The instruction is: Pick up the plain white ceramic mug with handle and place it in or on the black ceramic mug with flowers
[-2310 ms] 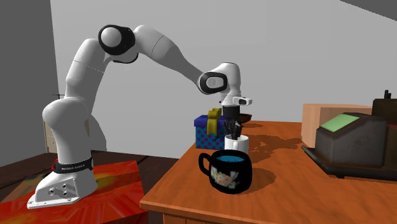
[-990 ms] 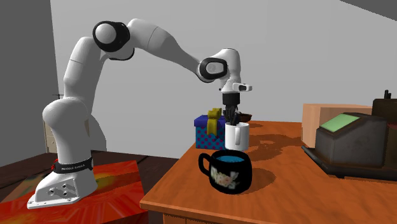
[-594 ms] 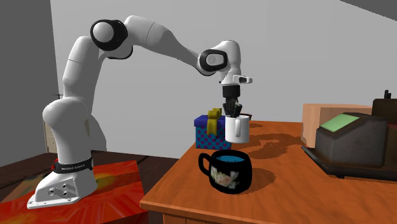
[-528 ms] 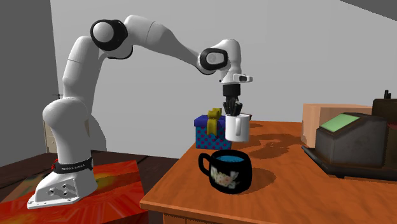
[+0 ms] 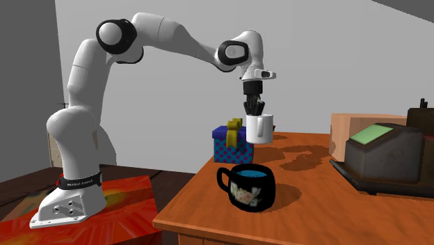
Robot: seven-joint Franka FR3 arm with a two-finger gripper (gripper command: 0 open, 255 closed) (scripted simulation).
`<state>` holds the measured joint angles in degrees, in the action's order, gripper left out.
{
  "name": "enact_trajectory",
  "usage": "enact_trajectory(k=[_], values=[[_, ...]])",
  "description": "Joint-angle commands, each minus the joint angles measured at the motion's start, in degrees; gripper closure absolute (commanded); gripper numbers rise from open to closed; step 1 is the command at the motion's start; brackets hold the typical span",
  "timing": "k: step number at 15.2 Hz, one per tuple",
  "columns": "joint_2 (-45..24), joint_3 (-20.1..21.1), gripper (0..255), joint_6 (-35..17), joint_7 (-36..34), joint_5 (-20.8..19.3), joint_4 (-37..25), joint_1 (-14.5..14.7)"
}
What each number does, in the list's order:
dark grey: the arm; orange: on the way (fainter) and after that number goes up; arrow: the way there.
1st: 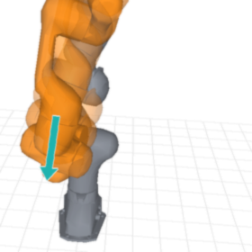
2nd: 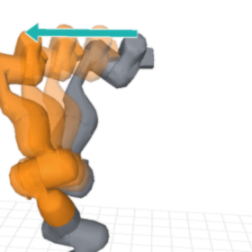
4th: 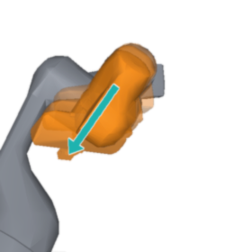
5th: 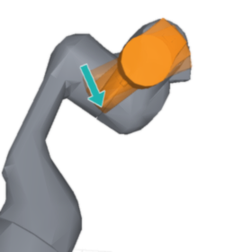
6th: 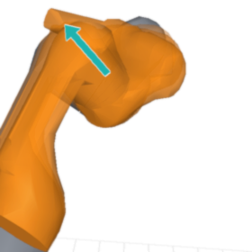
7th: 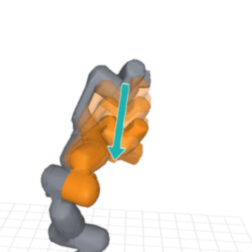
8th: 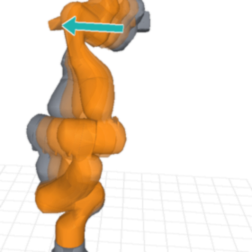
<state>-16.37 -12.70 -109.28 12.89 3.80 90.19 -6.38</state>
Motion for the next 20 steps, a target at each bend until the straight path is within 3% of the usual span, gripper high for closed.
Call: enact_trajectory(k=[1, 6, 13, 20], values=[[-0.1, -0.1, 255, 1.7, 0.1, 0.0, -1.8, -0.1], [0.0, -0.1, 255, 5.1, 0.0, 0.0, -5.1, -0.2], [7.8, -3.0, 255, 3.6, 7.0, -0.9, 4.2, -4.1], [13.1, -6.7, 255, 3.6, 14.8, -1.8, 9.4, -8.2]])
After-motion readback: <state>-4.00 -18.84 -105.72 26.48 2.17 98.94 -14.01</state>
